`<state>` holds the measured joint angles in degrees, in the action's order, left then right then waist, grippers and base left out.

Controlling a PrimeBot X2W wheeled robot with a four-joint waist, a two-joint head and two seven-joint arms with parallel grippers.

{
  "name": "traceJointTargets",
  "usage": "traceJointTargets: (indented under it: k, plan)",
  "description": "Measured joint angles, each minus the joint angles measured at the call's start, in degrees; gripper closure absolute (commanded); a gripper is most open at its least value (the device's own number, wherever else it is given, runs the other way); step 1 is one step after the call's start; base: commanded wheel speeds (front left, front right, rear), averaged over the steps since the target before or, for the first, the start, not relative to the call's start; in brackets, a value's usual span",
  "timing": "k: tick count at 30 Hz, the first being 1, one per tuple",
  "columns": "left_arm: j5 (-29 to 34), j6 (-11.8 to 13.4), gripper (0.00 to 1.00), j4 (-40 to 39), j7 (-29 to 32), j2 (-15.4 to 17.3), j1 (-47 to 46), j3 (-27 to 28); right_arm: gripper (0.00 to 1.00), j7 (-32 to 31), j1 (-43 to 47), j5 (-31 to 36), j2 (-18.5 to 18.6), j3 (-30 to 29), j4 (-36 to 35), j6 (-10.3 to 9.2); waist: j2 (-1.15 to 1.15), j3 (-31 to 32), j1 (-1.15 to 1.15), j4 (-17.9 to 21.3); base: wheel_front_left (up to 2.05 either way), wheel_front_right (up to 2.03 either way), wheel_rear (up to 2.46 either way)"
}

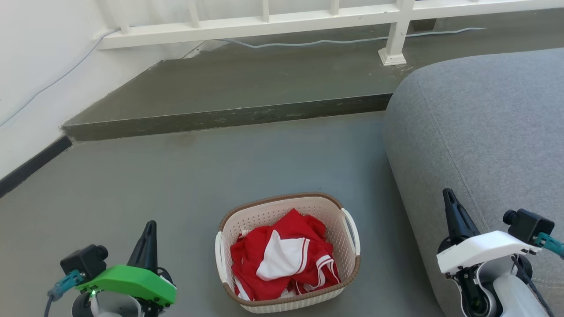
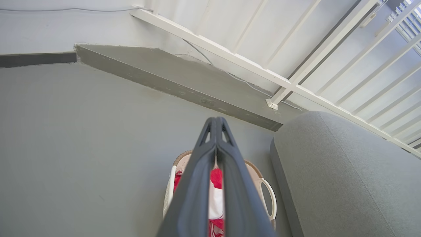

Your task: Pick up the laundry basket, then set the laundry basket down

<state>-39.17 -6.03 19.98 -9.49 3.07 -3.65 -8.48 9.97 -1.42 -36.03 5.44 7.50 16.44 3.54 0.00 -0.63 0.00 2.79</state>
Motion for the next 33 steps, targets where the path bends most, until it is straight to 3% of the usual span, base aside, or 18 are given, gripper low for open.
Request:
traceJointTargets:
  k: [33]
  plan:
    - [-21.47,-0.47,1.0,-1.46,6.7,-0.32,-0.02,5.58,1.0,-6.9,-0.55,-22.88,-1.48,-6.43,0.0,1.26,0.0,0.2,0.0,-1.17,0.0,0.0,0.0]
